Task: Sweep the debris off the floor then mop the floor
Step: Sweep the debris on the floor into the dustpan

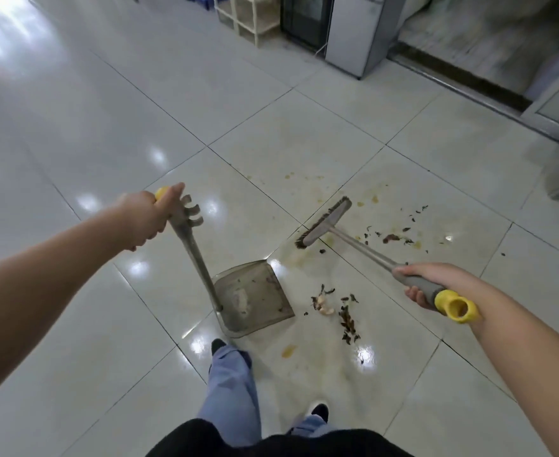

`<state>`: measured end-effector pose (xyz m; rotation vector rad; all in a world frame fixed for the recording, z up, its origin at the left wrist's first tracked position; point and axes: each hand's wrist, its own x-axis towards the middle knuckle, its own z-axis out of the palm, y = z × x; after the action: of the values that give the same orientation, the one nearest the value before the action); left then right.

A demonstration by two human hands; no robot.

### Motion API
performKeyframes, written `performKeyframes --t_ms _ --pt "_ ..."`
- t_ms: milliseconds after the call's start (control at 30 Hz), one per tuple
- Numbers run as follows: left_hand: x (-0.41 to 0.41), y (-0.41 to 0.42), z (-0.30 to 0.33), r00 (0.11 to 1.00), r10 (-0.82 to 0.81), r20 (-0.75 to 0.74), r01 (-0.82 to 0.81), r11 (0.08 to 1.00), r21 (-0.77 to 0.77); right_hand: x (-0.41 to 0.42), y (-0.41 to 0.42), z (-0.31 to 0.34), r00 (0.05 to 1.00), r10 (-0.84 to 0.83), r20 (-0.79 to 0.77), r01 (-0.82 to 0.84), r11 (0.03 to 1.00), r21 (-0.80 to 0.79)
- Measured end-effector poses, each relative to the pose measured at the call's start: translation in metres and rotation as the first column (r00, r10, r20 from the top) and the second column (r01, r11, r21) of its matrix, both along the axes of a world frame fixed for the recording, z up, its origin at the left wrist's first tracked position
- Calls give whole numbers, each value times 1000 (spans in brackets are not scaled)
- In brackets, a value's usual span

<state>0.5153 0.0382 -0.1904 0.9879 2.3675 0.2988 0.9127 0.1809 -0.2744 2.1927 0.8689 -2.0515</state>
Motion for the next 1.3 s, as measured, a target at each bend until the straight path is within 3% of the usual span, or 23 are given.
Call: performKeyframes --t_ms 167,433,733,1000,1133,1300 --pt "-62 29 6 996 -17 86 14 1000 27 -80 24 0 985 -150 -83 139 982 -127" --pt "-144 91 18 990 -57 128 53 998 37 -191 55 2 954 -257 -156 240 963 -119" --pt "-186 196 9 991 -131 18 132 990 -45 -257 163 -34 915 -315 -251 273 943 -188" --pt "-194 292 3 986 -168 0 166 975 -148 -275 245 -102 865 -431 -258 334 877 -345" --pt "-189 328 -2 970 -242 4 240 961 -133 -252 239 -118 885 -437 -161 344 846 -407" --pt "-172 354 -14 931 -365 16 363 918 -162 -211 205 -108 834 -539 -120 449 788 -421"
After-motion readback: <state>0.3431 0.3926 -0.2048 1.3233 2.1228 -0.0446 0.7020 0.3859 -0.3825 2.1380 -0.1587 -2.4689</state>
